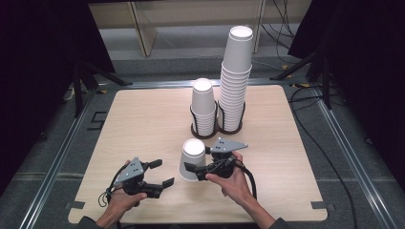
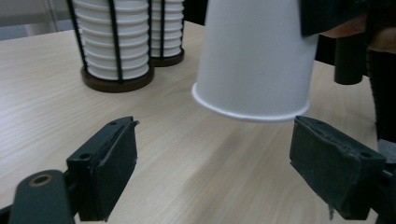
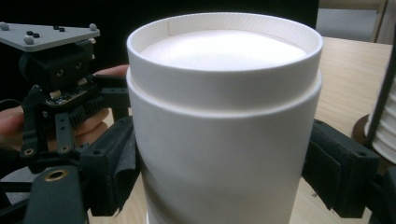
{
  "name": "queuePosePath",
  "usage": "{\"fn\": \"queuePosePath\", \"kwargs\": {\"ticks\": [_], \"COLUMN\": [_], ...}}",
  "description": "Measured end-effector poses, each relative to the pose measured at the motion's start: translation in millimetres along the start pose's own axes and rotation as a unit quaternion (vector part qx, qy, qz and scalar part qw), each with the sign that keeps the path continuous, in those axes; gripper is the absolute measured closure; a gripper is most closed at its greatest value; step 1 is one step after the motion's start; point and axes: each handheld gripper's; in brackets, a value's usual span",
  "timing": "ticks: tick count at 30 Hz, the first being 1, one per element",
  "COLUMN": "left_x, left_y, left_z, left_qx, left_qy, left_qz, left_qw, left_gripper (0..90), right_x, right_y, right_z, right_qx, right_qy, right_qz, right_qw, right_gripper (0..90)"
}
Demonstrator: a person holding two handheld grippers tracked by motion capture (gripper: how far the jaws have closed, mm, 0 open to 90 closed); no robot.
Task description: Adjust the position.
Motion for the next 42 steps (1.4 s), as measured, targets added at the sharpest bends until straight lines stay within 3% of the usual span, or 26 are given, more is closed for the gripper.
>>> {"fn": "queuePosePath", "kwargs": {"ticks": [2, 3, 4, 7, 9, 10, 11, 18, 19, 20, 21, 25, 26, 29, 30, 33, 38, 39, 42], "left_x": [0.0, 0.2, 0.2, 1.5, 1.7, 1.3, 1.7, 3.0, 2.9, 2.8, 3.7, 4.6, 4.2, 3.9, 4.4, 4.4, 3.4, 3.6, 4.4], "left_y": [-2.9, -3.7, -4.4, -5.5, -7.0, -9.6, -10.7, -22.4, -24.3, -26.0, -25.2, -27.8, -29.5, -30.8, -29.7, -29.8, -30.7, -29.6, -29.2], "left_z": [1.2, 2.1, 2.9, 4.8, 5.8, 7.1, 8.1, 18.2, 18.9, 19.3, 19.8, 20.5, 19.9, 19.6, 20.5, 21.7, 21.2, 21.2, 20.6], "left_qx": [-0.008, -0.010, -0.013, -0.011, -0.014, -0.020, -0.022, -0.017, -0.016, -0.017, -0.008, -0.004, -0.007, -0.009, -0.005, -0.002, -0.002, 0.002, 0.002], "left_qy": [-0.005, -0.008, -0.008, -0.010, -0.013, -0.008, -0.011, -0.017, -0.017, -0.017, -0.021, -0.015, -0.014, -0.008, -0.008, -0.010, -0.015, -0.021, -0.033], "left_qz": [0.005, 0.007, 0.008, 0.005, 0.005, 0.016, 0.017, 0.007, 0.013, 0.019, 0.011, 0.018, 0.027, 0.031, 0.020, 0.019, 0.010, -0.002, -0.003], "left_qw": [0.9999, 0.9999, 0.9998, 0.9999, 0.9998, 0.9996, 0.9996, 0.9997, 0.9996, 0.9995, 0.9997, 0.9997, 0.9995, 0.9995, 0.9997, 0.9998, 0.9998, 0.9998, 0.9995], "left_gripper": [14.6, 14.7, 14.6, 14.6, 14.6, 14.6, 14.6, 12.8, 11.4, 10.2, 9.4, 7.9, 8.9, 7.5, 7.0, 7.0, 10.4, 10.9, 12.3], "right_x": [-0.2, -0.2, -0.6, -0.4, 0.0, 0.9, 1.2, 2.2, 1.6, 1.8, 1.8, 1.2, 1.4, 0.8, 1.0, 1.1, 0.1, -0.6, 0.1], "right_y": [-2.7, -3.6, -5.0, -8.8, -10.0, -11.7, -13.2, -21.2, -22.3, -22.3, -22.2, -23.8, -24.1, -25.0, -25.3, -26.1, -26.4, -26.7, -26.2], "right_z": [-1.0, -1.4, -2.4, -4.8, -8.9, -7.3, -8.0, -15.3, -16.5, -16.0, -16.5, -19.1, -18.0, -21.3, -21.1, -22.9, -20.5, -19.8, -18.7], "right_qx": [0.009, 0.002, 0.013, 0.013, 0.018, 0.014, 0.018, 0.018, 0.026, 0.017, 0.018, 0.028, 0.023, 0.036, 0.030, 0.030, 0.034, 0.035, 0.039], "right_qy": [0.000, 0.009, 0.004, 0.011, -0.006, 0.016, 0.018, 0.022, 0.013, 0.023, 0.021, 0.011, 0.023, 0.007, 0.019, 0.022, 0.016, 0.015, 0.012], "right_qz": [-0.001, -0.002, -0.006, -0.003, -0.011, -0.002, -0.002, -0.010, -0.010, -0.008, -0.011, -0.008, -0.006, -0.006, -0.002, -0.005, -0.010, -0.014, -0.025], "right_qw": [1.0000, 1.0000, 0.9999, 0.9999, 0.9998, 0.9998, 0.9997, 0.9996, 0.9995, 0.9996, 0.9995, 0.9995, 0.9994, 0.9993, 0.9994, 0.9993, 0.9992, 0.9992, 0.9988], "right_gripper": [19.5, 19.5, 19.5, 19.5, 19.5, 19.5, 19.5, 19.6, 19.6, 19.6, 19.6, 19.6, 19.6, 19.6, 19.6, 19.5, 18.5, 18.3, 17.5]}}
Point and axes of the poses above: each handheld gripper's, and its own axes: y roughly backward along the jaws, x roughly out of its top, z roughly to its right, and after that the axes turned 1 degree about z, right-handed
